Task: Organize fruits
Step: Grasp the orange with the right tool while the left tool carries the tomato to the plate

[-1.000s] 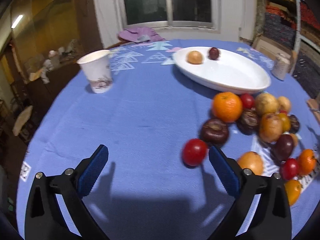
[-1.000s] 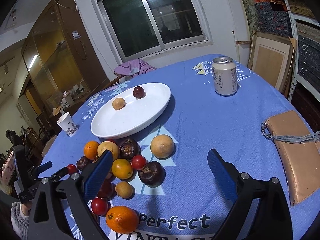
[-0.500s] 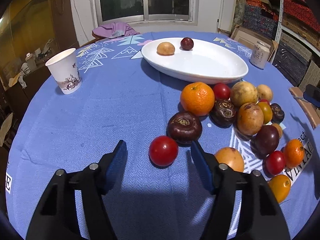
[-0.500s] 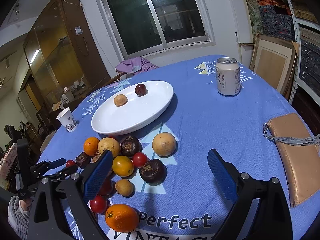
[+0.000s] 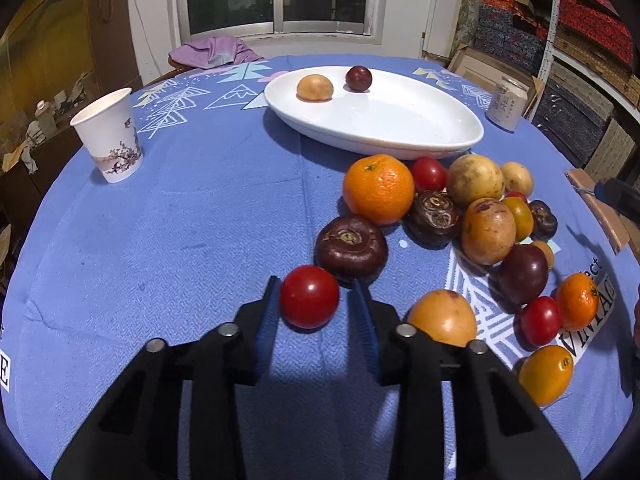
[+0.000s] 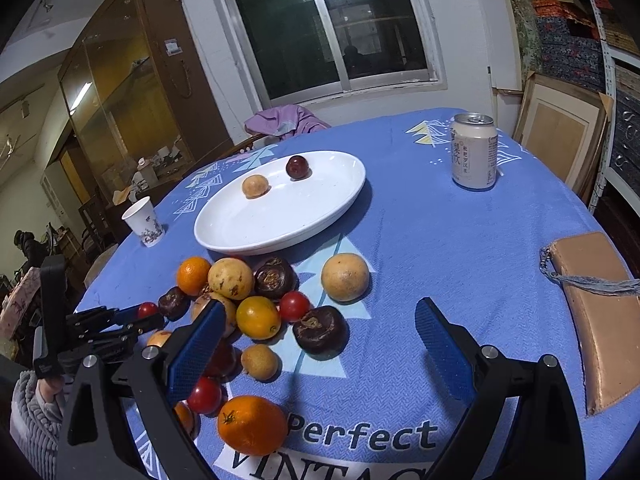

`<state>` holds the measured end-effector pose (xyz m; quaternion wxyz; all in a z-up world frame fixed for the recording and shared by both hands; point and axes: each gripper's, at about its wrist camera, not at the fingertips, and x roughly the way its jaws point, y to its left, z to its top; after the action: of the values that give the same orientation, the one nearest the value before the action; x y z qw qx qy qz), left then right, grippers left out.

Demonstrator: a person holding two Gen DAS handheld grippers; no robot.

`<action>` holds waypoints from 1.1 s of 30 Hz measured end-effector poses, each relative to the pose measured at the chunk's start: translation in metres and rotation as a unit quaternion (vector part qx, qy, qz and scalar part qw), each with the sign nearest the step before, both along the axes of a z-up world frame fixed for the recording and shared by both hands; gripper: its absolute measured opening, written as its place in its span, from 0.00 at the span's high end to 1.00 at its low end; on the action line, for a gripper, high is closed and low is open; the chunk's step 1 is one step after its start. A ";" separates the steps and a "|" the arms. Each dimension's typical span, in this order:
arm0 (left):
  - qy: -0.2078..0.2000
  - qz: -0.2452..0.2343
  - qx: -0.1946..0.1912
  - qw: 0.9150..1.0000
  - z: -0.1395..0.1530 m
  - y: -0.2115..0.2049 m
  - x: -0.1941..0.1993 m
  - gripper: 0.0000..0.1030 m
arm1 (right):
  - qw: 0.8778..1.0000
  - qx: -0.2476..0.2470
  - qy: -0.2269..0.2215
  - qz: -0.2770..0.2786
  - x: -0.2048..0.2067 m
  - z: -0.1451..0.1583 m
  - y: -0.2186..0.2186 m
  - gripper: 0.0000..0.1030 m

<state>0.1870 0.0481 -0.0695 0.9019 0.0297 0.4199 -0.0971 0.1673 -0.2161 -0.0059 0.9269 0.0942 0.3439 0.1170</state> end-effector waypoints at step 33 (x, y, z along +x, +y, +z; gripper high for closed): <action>0.000 0.004 -0.004 1.000 0.001 0.002 -0.006 0.72 | 0.982 -0.090 0.074 0.150 -0.034 -0.033 0.057 0.55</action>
<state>0.1810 0.0501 -0.0686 0.9022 0.0242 0.4199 -0.0953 0.1333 -0.1592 -0.0387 0.8754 -0.0335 0.4309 0.2165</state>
